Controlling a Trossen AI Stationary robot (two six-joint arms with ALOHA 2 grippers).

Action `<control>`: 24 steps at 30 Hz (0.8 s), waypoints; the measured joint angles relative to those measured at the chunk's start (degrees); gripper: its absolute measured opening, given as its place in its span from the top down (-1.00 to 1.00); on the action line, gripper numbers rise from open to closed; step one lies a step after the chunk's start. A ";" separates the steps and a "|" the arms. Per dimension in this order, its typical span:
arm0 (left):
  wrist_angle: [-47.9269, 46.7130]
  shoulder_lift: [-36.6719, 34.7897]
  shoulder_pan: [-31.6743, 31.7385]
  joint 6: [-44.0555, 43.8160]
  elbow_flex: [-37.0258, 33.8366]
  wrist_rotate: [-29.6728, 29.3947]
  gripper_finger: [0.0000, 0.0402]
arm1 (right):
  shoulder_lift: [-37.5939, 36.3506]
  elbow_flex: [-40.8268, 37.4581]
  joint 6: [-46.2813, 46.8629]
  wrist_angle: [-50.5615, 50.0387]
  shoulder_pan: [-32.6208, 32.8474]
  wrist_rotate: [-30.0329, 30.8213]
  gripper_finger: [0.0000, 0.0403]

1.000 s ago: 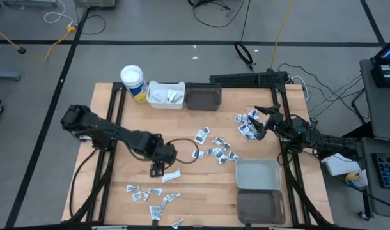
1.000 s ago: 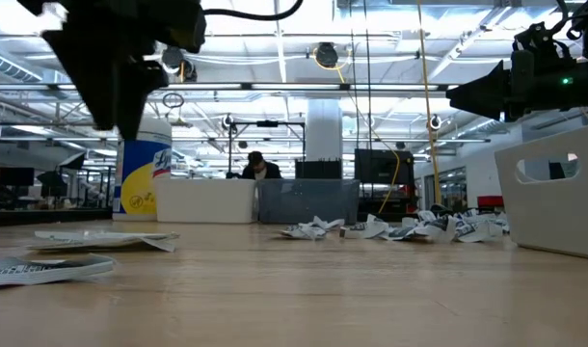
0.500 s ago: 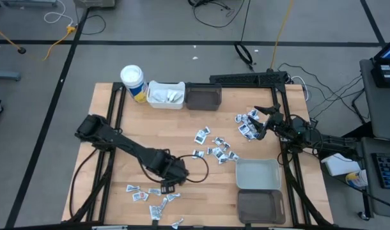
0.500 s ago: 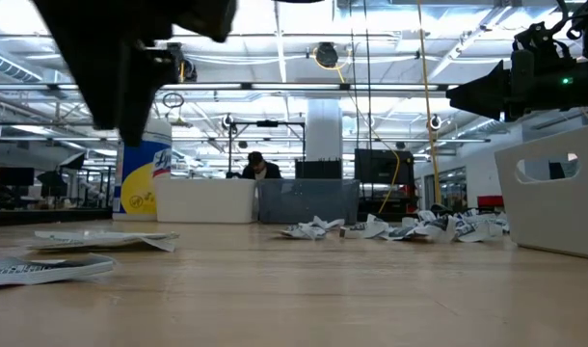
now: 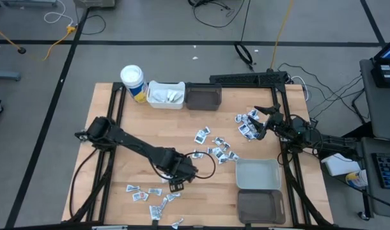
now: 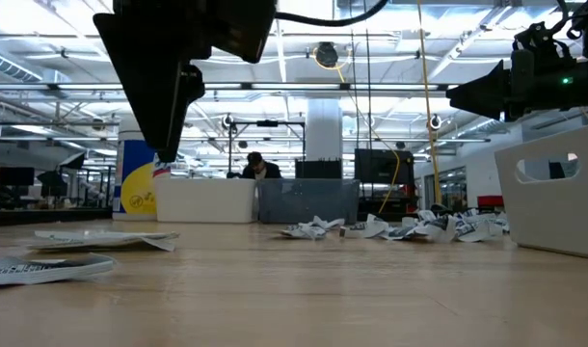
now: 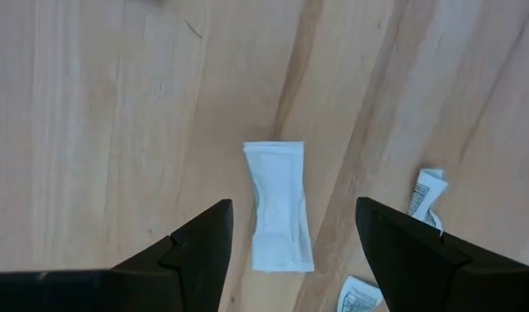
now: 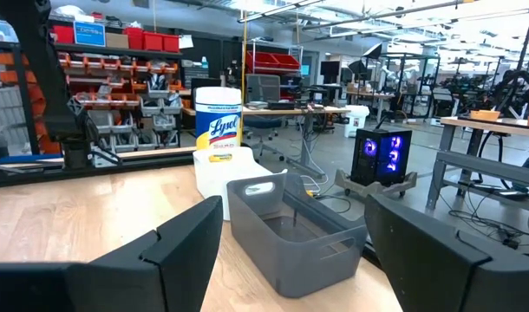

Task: Pick & Place First Aid Supplies
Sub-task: Put the green bandage into the white bin

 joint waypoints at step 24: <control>5.26 8.74 1.32 -3.27 -0.12 -0.65 -0.25 | -0.01 0.02 0.01 0.11 -0.01 0.00 -0.39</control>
